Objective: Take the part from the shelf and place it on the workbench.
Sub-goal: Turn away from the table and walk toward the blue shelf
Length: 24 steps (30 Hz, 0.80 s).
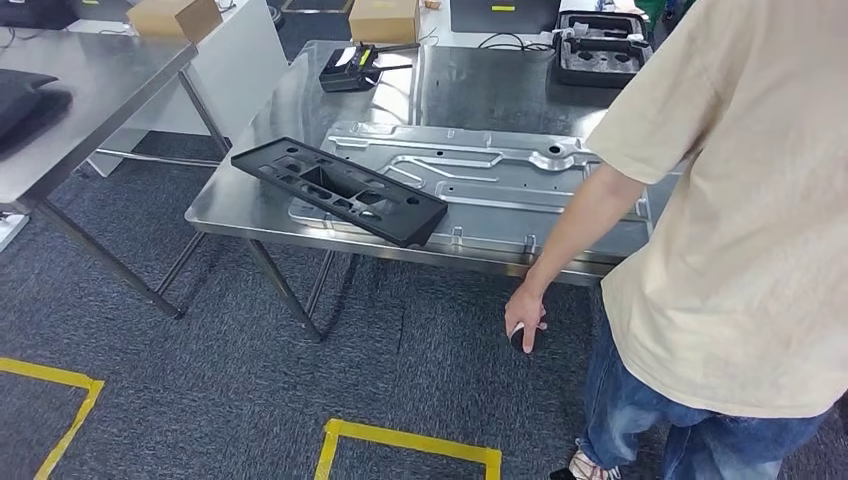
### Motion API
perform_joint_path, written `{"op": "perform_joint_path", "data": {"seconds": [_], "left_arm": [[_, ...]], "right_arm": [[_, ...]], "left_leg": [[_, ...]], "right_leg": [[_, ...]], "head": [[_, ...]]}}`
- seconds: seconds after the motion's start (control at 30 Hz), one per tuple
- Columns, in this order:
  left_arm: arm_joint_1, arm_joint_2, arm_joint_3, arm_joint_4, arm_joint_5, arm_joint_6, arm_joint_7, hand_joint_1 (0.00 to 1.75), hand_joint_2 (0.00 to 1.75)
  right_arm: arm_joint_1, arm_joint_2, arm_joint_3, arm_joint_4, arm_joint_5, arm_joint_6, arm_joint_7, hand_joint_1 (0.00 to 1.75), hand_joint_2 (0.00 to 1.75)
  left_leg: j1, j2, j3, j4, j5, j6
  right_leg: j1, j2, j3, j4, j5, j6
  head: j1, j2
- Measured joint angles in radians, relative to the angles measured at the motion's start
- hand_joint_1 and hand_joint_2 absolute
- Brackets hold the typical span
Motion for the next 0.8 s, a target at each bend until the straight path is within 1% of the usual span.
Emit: {"op": "perform_joint_path", "data": {"seconds": [0.03, 0.07, 0.1, 0.13, 0.17, 0.2, 0.23, 0.27, 0.3, 0.33, 0.37, 0.4, 0.43, 0.47, 0.5, 0.53, 0.57, 0.6, 0.63, 0.67, 0.7, 0.73, 0.77, 0.8], "left_arm": [[0.001, 0.0, -0.001, -0.014, -0.001, 0.005, -0.001, 0.0, 0.0], [0.001, 0.0, -0.002, -0.029, 0.0, 0.009, -0.002, 0.0, 0.0], [0.0, 0.001, -0.003, -0.043, 0.001, 0.012, -0.002, 0.0, 0.0], [-0.002, 0.002, -0.004, -0.058, 0.005, 0.013, -0.003, 0.0, 0.0], [-0.004, 0.003, -0.005, -0.071, 0.008, 0.014, -0.004, 0.0, 0.0], [-0.006, 0.003, -0.007, -0.083, 0.012, 0.015, -0.006, 0.0, 0.0], [-0.008, 0.003, -0.008, -0.094, 0.015, 0.015, -0.007, 0.0, 0.0], [-0.008, 0.002, -0.011, -0.103, 0.017, 0.016, -0.008, 0.0, 0.0], [-0.009, 0.002, -0.014, -0.111, 0.019, 0.016, -0.008, 0.0, 0.0], [-0.01, 0.001, -0.017, -0.12, 0.02, 0.017, -0.009, 0.0, 0.0], [-0.01, -0.001, -0.021, -0.128, 0.02, 0.017, -0.009, 0.0, 0.0], [-0.011, -0.003, -0.024, -0.135, 0.02, 0.018, -0.011, 0.0, 0.0], [-0.011, -0.006, -0.027, -0.142, 0.019, 0.019, -0.013, 0.0, 0.0], [-0.011, -0.008, -0.031, -0.147, 0.017, 0.021, -0.016, 0.0, 0.0], [-0.011, -0.011, -0.034, -0.153, 0.015, 0.024, -0.019, 0.0, 0.0], [-0.011, -0.013, -0.038, -0.158, 0.01, 0.026, -0.022, 0.0, 0.0], [-0.011, -0.015, -0.042, -0.164, 0.002, 0.029, -0.024, 0.0, 0.0], [-0.011, -0.016, -0.046, -0.17, -0.007, 0.031, -0.025, 0.0, 0.0], [-0.012, -0.017, -0.05, -0.177, -0.017, 0.033, -0.026, 0.0, 0.0], [-0.014, -0.017, -0.054, -0.184, -0.028, 0.034, -0.026, 0.0, 0.0], [-0.015, -0.017, -0.057, -0.19, -0.037, 0.035, -0.026, 0.0, 0.0], [-0.016, -0.018, -0.061, -0.195, -0.043, 0.036, -0.025, 0.0, 0.0], [-0.015, -0.018, -0.064, -0.2, -0.048, 0.036, -0.025, 0.0, 0.0], [-0.015, -0.019, -0.068, -0.203, -0.051, 0.036, -0.025, 0.0, 0.0]], "right_arm": [[0.0, -0.004, 0.0, 0.0, -0.002, 0.0, 0.001, 0.0, 0.0], [-0.001, -0.008, 0.0, 0.0, -0.004, 0.0, 0.001, 0.0, 0.0], [-0.002, -0.011, 0.0, 0.0, -0.006, 0.0, 0.001, 0.0, 0.0], [-0.002, -0.014, 0.0, 0.0, -0.009, 0.0, 0.0, 0.0, 0.0], [-0.003, -0.018, 0.0, 0.0, -0.012, 0.0, -0.002, 0.0, 0.0], [-0.003, -0.023, -0.001, 0.0, -0.015, 0.0, -0.004, 0.0, 0.0], [-0.002, -0.029, -0.001, 0.0, -0.019, 0.0, -0.006, 0.0, 0.0], [-0.001, -0.035, -0.001, 0.0, -0.021, 0.0, -0.008, 0.0, 0.0], [-0.001, -0.041, -0.002, 0.0, -0.023, 0.0, -0.01, 0.0, 0.0], [0.0, -0.046, -0.002, 0.0, -0.025, 0.0, -0.011, 0.0, 0.0], [0.0, -0.051, -0.002, 0.0, -0.026, 0.0, -0.012, 0.0, 0.0], [0.001, -0.055, -0.001, 0.0, -0.027, 0.0, -0.012, 0.0, 0.0], [0.001, -0.058, -0.001, 0.0, -0.029, 0.001, -0.013, 0.0, 0.0], [0.001, -0.061, -0.001, 0.0, -0.032, 0.001, -0.014, 0.0, 0.0], [0.001, -0.065, -0.001, 0.0, -0.035, 0.001, -0.015, 0.0, 0.0], [0.0, -0.07, -0.001, 0.0, -0.04, 0.001, -0.016, 0.0, 0.0], [0.0, -0.074, -0.002, 0.0, -0.045, 0.001, -0.017, 0.0, 0.0], [-0.001, -0.078, -0.002, 0.0, -0.05, 0.001, -0.018, 0.0, 0.0], [-0.002, -0.082, -0.003, 0.0, -0.054, 0.0, -0.019, 0.0, 0.0], [-0.002, -0.085, -0.004, 0.0, -0.056, 0.0, -0.019, 0.0, 0.0], [-0.003, -0.087, -0.004, 0.0, -0.058, 0.0, -0.019, 0.0, 0.0], [-0.003, -0.089, -0.005, 0.0, -0.06, 0.0, -0.019, 0.0, 0.0], [-0.003, -0.089, -0.005, 0.0, -0.062, 0.0, -0.019, 0.0, 0.0], [-0.003, -0.089, -0.005, 0.0, -0.065, 0.0, -0.019, 0.0, 0.0]], "left_leg": [[-0.002, 0.0, 0.034, -0.022, 0.029, 0.005], [-0.005, -0.001, 0.085, -0.078, 0.055, 0.014], [-0.01, -0.001, 0.151, -0.16, 0.064, 0.024], [-0.015, -0.001, 0.214, -0.252, 0.057, 0.034], [-0.021, -0.001, 0.258, -0.319, 0.044, 0.04], [-0.026, -0.001, 0.283, -0.362, 0.032, 0.045], [-0.029, -0.001, 0.285, -0.381, 0.035, 0.048], [-0.028, 0.001, 0.275, -0.381, 0.047, 0.051], [-0.027, 0.002, 0.264, -0.384, 0.059, 0.057], [-0.024, 0.003, 0.251, -0.387, 0.074, 0.062], [-0.022, 0.004, 0.237, -0.388, 0.087, 0.067], [-0.023, 0.003, 0.221, -0.387, 0.1, 0.071], [-0.024, 0.003, 0.204, -0.386, 0.114, 0.072], [-0.024, 0.003, 0.187, -0.383, 0.127, 0.071], [-0.024, 0.003, 0.169, -0.378, 0.139, 0.07], [-0.024, 0.003, 0.149, -0.37, 0.149, 0.067], [-0.022, 0.003, 0.129, -0.36, 0.157, 0.064], [-0.022, 0.004, 0.11, -0.347, 0.163, 0.059], [-0.021, 0.004, 0.094, -0.333, 0.168, 0.055], [-0.022, 0.005, 0.083, -0.322, 0.174, 0.049], [-0.023, 0.006, 0.075, -0.316, 0.18, 0.044], [-0.022, 0.007, 0.072, -0.314, 0.189, 0.039], [-0.021, 0.006, 0.068, -0.313, 0.193, 0.034], [-0.018, 0.005, 0.062, -0.306, 0.182, 0.03]], "right_leg": [[0.002, 0.0, -0.017, 0.0, 0.013, 0.001], [0.002, 0.0, -0.032, 0.0, 0.026, 0.001], [0.003, 0.001, -0.042, 0.0, 0.037, 0.003], [0.004, 0.001, -0.049, 0.0, 0.047, 0.007], [0.003, 0.001, -0.053, -0.002, 0.058, 0.012], [0.002, 0.0, -0.054, -0.005, 0.069, 0.018], [0.001, 0.0, -0.056, -0.01, 0.08, 0.024], [0.0, 0.001, -0.058, -0.012, 0.084, 0.03], [-0.001, 0.001, -0.066, -0.004, 0.07, 0.035], [0.0, 0.001, -0.077, 0.022, 0.034, 0.038], [0.0, 0.001, -0.092, 0.069, -0.021, 0.04], [-0.001, 0.001, -0.109, 0.134, -0.081, 0.043], [-0.001, 0.001, -0.123, 0.206, -0.124, 0.045], [-0.001, 0.001, -0.13, 0.267, -0.139, 0.048], [-0.001, 0.001, -0.126, 0.304, -0.129, 0.05], [-0.001, 0.001, -0.104, 0.303, -0.095, 0.052], [-0.002, 0.001, -0.063, 0.264, -0.061, 0.053], [-0.003, 0.001, -0.01, 0.196, -0.047, 0.055], [-0.002, 0.002, 0.048, 0.114, -0.051, 0.054], [0.0, 0.003, 0.088, 0.05, -0.068, 0.049], [0.004, 0.004, 0.11, 0.008, -0.087, 0.043], [0.006, 0.005, 0.115, -0.009, -0.091, 0.033], [0.006, 0.004, 0.107, -0.009, -0.085, 0.024], [0.005, 0.003, 0.098, -0.01, -0.075, 0.016]], "head": [[0.0, 0.0], [0.0, 0.0], [0.0, 0.0], [0.0, 0.0], [0.0, 0.0], [-0.001, 0.0], [-0.002, 0.0], [-0.003, 0.0], [-0.004, 0.0], [-0.002, 0.0], [-0.001, 0.0], [0.001, 0.0], [0.002, 0.0], [0.003, 0.0], [0.004, 0.0], [0.004, 0.0], [0.004, 0.0], [0.004, 0.0], [0.005, 0.0], [0.005, 0.0], [0.004, 0.0], [0.004, 0.0], [0.003, 0.0], [0.002, 0.0]]}}
